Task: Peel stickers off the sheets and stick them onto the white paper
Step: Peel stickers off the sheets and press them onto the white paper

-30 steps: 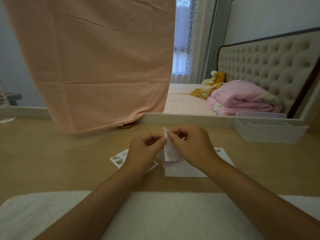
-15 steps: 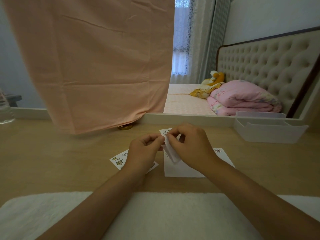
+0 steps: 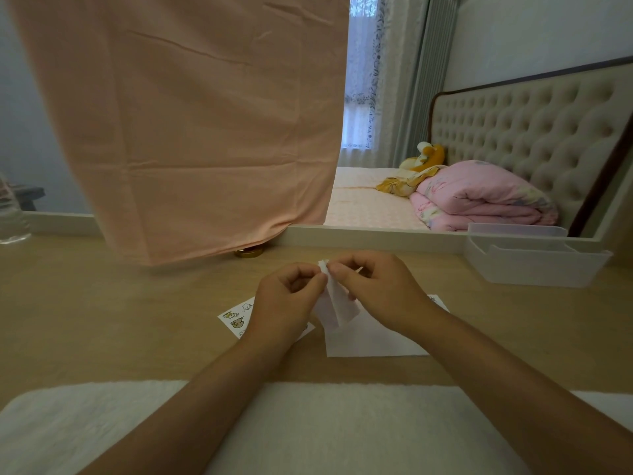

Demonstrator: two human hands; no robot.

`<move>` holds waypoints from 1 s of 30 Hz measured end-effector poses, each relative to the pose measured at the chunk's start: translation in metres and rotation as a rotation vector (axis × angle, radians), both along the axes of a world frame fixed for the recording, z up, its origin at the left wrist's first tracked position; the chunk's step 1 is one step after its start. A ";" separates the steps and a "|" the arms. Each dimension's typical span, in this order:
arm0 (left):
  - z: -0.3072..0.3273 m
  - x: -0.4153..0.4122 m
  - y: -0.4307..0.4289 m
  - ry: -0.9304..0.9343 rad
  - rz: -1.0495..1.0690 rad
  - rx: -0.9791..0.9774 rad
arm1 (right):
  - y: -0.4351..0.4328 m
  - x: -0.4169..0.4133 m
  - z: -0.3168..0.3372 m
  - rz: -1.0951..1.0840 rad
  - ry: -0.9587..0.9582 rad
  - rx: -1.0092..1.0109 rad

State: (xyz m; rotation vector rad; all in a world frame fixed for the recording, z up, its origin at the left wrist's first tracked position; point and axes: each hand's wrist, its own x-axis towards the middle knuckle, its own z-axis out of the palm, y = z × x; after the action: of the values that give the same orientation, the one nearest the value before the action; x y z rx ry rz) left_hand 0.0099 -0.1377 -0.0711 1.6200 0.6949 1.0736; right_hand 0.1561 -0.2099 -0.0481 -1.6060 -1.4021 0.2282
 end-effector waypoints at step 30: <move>0.003 0.000 0.001 0.025 0.029 -0.016 | -0.003 0.009 0.007 -0.006 -0.095 -0.057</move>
State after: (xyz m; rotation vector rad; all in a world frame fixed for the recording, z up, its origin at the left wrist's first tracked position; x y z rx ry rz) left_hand 0.0104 -0.1370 -0.0679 1.6164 0.7441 1.0672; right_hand 0.1655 -0.2125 -0.0409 -1.6868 -1.4745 0.1922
